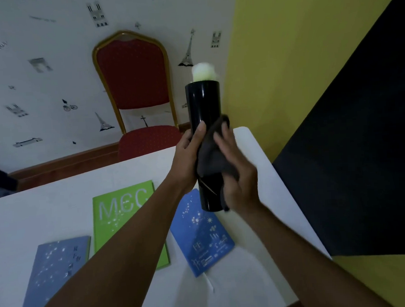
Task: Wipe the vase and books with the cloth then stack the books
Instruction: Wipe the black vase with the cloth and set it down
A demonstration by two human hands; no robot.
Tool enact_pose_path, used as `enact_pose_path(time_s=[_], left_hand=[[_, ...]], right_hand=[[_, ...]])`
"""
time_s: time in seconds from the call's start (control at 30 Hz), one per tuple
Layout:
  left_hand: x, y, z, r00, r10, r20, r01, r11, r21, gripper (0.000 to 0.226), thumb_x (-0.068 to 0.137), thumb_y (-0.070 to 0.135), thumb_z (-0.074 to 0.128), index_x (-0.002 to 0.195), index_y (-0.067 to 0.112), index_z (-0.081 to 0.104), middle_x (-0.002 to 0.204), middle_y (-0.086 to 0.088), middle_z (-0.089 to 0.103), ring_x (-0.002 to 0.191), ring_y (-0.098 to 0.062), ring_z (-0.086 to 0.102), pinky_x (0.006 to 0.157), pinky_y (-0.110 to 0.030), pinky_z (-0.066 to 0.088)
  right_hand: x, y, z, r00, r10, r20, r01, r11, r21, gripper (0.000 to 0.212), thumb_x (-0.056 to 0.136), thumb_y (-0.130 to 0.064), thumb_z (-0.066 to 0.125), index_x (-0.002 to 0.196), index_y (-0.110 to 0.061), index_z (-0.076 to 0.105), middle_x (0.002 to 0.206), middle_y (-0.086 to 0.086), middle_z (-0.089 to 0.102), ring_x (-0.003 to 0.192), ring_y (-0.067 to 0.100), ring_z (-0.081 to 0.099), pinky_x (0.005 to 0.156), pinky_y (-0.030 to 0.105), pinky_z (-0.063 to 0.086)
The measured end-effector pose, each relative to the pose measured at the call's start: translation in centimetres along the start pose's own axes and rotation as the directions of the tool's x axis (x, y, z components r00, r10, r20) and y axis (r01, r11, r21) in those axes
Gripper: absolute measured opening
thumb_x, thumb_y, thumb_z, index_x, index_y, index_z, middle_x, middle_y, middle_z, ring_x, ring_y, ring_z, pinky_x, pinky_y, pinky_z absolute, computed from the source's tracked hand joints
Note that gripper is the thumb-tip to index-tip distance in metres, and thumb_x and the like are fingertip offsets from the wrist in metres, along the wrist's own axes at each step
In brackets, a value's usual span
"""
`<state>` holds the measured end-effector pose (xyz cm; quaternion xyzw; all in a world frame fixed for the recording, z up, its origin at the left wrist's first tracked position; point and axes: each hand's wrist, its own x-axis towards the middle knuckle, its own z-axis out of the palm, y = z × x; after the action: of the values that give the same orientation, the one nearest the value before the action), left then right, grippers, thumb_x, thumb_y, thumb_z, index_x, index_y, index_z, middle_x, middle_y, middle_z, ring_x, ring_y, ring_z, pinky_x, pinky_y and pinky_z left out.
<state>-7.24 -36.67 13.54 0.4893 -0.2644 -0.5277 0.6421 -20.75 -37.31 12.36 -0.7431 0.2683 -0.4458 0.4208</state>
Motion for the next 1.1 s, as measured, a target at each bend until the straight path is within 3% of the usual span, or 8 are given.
enact_pose_path(time_s=[0.17, 0.37, 0.5, 0.6, 0.7, 0.77, 0.97, 1.1], left_hand=[[0.0, -1.8, 0.1, 0.993, -0.075, 0.092, 0.071, 0.996, 0.048, 0.053, 0.1, 0.048, 0.054, 0.138, 0.011, 0.055, 0.136, -0.019, 0.063, 0.128, -0.037, 0.058, 0.109, -0.062, 0.043], [1.1, -2.1, 1.7, 0.996, -0.043, 0.075, 0.041, 0.999, 0.027, 0.046, 0.102, 0.036, 0.051, 0.137, 0.007, 0.055, 0.132, -0.015, 0.065, 0.124, -0.031, 0.062, 0.09, -0.047, 0.058], [2.3, -3.7, 3.6, 0.999, -0.008, 0.036, 0.005, 0.994, 0.107, 0.041, 0.097, 0.032, 0.062, 0.133, 0.012, 0.06, 0.132, -0.015, 0.065, 0.122, -0.029, 0.065, 0.096, -0.057, 0.055], [2.6, -6.2, 5.6, 0.999, 0.01, 0.037, -0.016, 0.988, 0.152, 0.04, 0.099, 0.022, 0.063, 0.136, 0.008, 0.057, 0.128, -0.013, 0.067, 0.116, -0.025, 0.068, 0.092, -0.047, 0.059], [2.8, -9.2, 7.9, 0.997, 0.004, 0.073, -0.021, 0.973, 0.23, 0.033, 0.098, 0.013, 0.063, 0.13, 0.011, 0.057, 0.119, -0.003, 0.07, 0.106, -0.011, 0.072, 0.09, -0.035, 0.059], [3.1, -11.3, 9.3, 0.993, 0.018, 0.113, -0.055, 0.941, 0.333, 0.038, 0.096, 0.015, 0.066, 0.133, 0.012, 0.055, 0.123, 0.0, 0.069, 0.109, -0.005, 0.069, 0.092, -0.027, 0.057], [5.0, -15.6, 11.9, 0.951, 0.098, 0.293, -0.246, 0.815, 0.525, 0.054, 0.096, 0.027, 0.066, 0.142, 0.018, 0.041, 0.128, 0.01, 0.058, 0.115, 0.005, 0.058, 0.091, -0.013, 0.049], [5.8, -17.3, 12.0, 0.93, 0.123, 0.348, -0.31, 0.771, 0.557, 0.056, 0.095, 0.035, 0.065, 0.142, 0.028, 0.036, 0.124, 0.031, 0.05, 0.115, 0.012, 0.052, 0.094, -0.011, 0.046]], right_hand=[[6.5, 0.2, -2.7, 0.996, 0.007, -0.088, -0.007, 1.0, 0.005, 0.063, 0.09, 0.015, 0.043, 0.152, 0.001, 0.041, 0.163, 0.015, 0.037, 0.154, 0.021, 0.03, 0.124, 0.032, 0.03], [-1.7, 3.9, -4.0, 0.998, 0.011, -0.061, -0.021, 0.988, -0.154, 0.055, 0.095, 0.023, 0.045, 0.147, 0.007, 0.045, 0.161, 0.019, 0.038, 0.154, 0.028, 0.032, 0.124, 0.039, 0.033], [-11.4, 8.1, -6.3, 0.973, 0.209, -0.094, -0.224, 0.953, -0.202, 0.057, 0.091, 0.015, 0.048, 0.146, 0.001, 0.048, 0.159, 0.013, 0.044, 0.15, 0.027, 0.039, 0.12, 0.037, 0.038], [-15.1, 10.3, -8.7, 0.868, 0.445, -0.22, -0.474, 0.874, -0.106, 0.065, 0.089, 0.019, 0.05, 0.144, -0.015, 0.055, 0.15, -0.008, 0.056, 0.144, 0.009, 0.046, 0.119, 0.033, 0.038], [-15.6, 11.3, -11.3, 0.761, 0.572, -0.306, -0.622, 0.777, -0.097, 0.07, 0.089, 0.025, 0.051, 0.137, -0.025, 0.058, 0.148, -0.002, 0.057, 0.14, 0.009, 0.047, 0.116, 0.022, 0.039], [-15.7, 12.3, -13.1, 0.779, 0.54, -0.318, -0.615, 0.757, -0.222, 0.068, 0.087, 0.023, 0.057, 0.142, -0.018, 0.058, 0.154, 0.001, 0.049, 0.145, 0.012, 0.041, 0.117, 0.013, 0.033], [-17.6, 16.7, -14.7, 0.933, 0.324, -0.154, -0.339, 0.655, -0.676, 0.075, 0.074, 0.017, 0.067, 0.144, -0.007, 0.056, 0.157, 0.008, 0.048, 0.152, 0.022, 0.036, 0.119, 0.04, 0.041], [-18.7, 18.8, -13.2, 0.88, 0.472, -0.061, -0.385, 0.632, -0.673, 0.089, 0.074, 0.015, 0.069, 0.153, -0.016, 0.045, 0.164, 0.0, 0.034, 0.155, 0.019, 0.026, 0.122, 0.043, 0.036]])
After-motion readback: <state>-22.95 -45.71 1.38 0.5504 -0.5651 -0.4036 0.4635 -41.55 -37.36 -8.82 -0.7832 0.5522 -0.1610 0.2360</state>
